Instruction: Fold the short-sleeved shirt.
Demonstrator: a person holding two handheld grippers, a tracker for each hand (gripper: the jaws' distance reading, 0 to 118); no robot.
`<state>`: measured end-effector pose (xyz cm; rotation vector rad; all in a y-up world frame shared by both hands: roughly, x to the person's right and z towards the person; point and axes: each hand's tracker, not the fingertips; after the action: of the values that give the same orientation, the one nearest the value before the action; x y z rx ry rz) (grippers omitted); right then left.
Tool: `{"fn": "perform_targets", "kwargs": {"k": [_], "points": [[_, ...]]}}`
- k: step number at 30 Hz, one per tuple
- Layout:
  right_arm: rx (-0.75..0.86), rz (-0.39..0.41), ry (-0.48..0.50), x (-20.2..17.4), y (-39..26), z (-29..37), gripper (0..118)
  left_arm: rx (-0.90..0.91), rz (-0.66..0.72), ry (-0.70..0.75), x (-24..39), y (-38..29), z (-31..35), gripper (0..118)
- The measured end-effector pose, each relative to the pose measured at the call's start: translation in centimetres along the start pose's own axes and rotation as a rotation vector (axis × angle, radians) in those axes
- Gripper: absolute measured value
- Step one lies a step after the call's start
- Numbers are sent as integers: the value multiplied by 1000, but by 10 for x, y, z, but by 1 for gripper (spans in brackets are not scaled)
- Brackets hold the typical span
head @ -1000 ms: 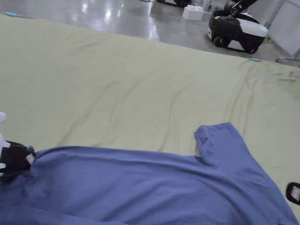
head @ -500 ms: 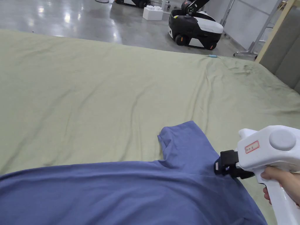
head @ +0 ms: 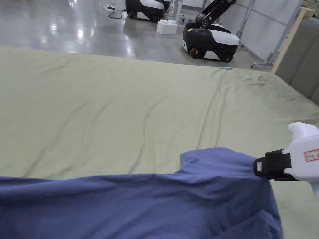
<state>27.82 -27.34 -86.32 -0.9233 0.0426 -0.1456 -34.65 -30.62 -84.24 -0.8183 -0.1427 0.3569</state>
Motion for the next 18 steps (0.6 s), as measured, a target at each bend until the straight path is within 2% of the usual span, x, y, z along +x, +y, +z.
{"fn": "perform_targets", "kwargs": {"k": [4, 8, 13, 16, 18], "points": [[54, -12, -10, 4, -49, 61, 8, 33, -16, -4, -1, -24, 49, 3], [46, -68, -18, 14, -104, 88, 8, 5, -23, 6, -6, -67, 69, 3], [-77, -131, -62, 24, -167, 65, 8, -142, 5, 81, -24, -127, 47, 3], [-167, -143, -138, 31, -191, 34, 8, -220, 15, 144, -31, -155, 25, 3], [-217, -150, -150, 34, -203, 17, 8, -171, 64, 100, -38, -164, 19, 3]]}}
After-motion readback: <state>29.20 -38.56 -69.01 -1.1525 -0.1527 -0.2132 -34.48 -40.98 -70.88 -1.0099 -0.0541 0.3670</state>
